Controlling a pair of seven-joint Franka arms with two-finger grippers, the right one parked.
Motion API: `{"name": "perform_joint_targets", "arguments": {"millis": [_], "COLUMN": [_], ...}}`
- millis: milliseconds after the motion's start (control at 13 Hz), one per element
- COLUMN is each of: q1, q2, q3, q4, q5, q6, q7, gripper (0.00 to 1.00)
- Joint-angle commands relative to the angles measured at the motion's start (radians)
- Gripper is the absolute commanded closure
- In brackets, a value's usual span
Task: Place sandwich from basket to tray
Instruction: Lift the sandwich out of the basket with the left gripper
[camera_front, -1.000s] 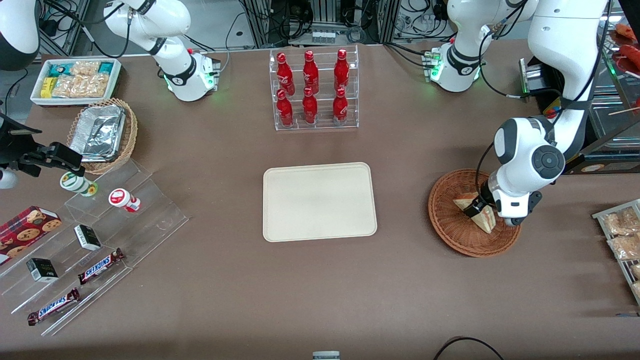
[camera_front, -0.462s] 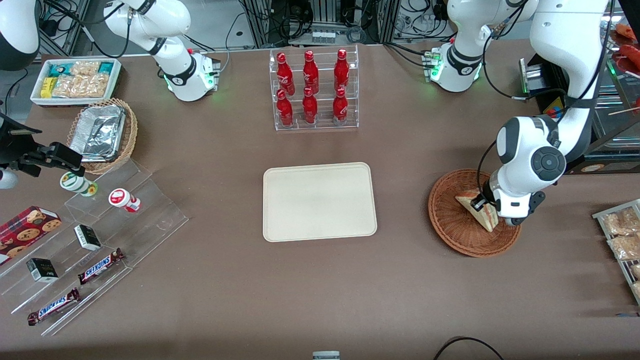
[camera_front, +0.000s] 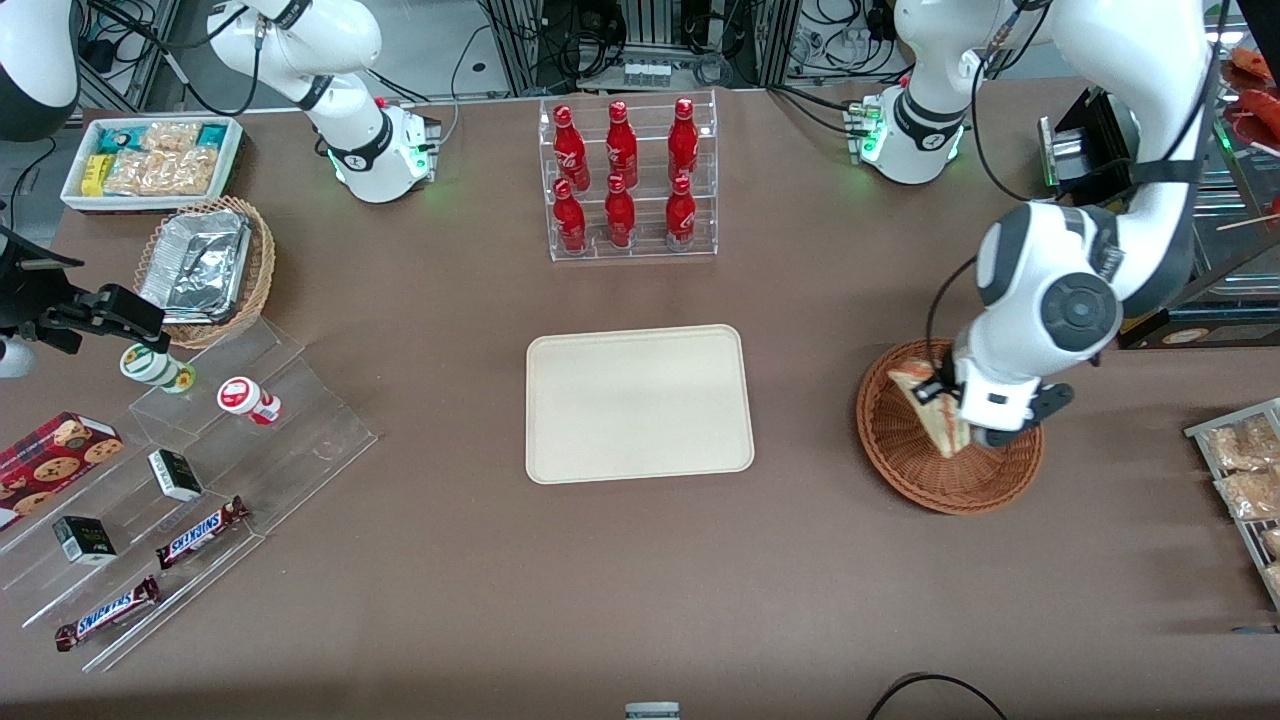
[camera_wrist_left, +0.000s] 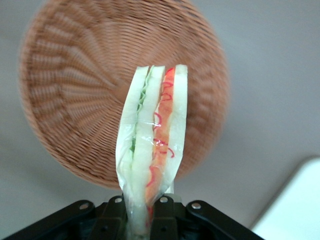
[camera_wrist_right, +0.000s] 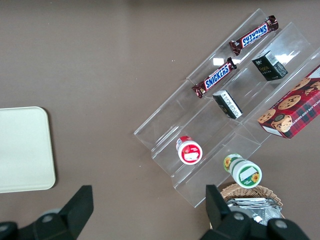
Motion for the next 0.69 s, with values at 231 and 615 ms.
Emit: {"name": "perform_joint_targets", "arguments": {"millis": [231, 615], "q1": [-0.009, -0.196], "q2": [0.096, 0.317], "q3": [-0.204, -0.207], "q4": [0.115, 0.351], "q5": [0.007, 0.040], "q6": [-0.024, -0.030], "q7": [-0.005, -0.147], "gripper": [1.00, 1.00]}}
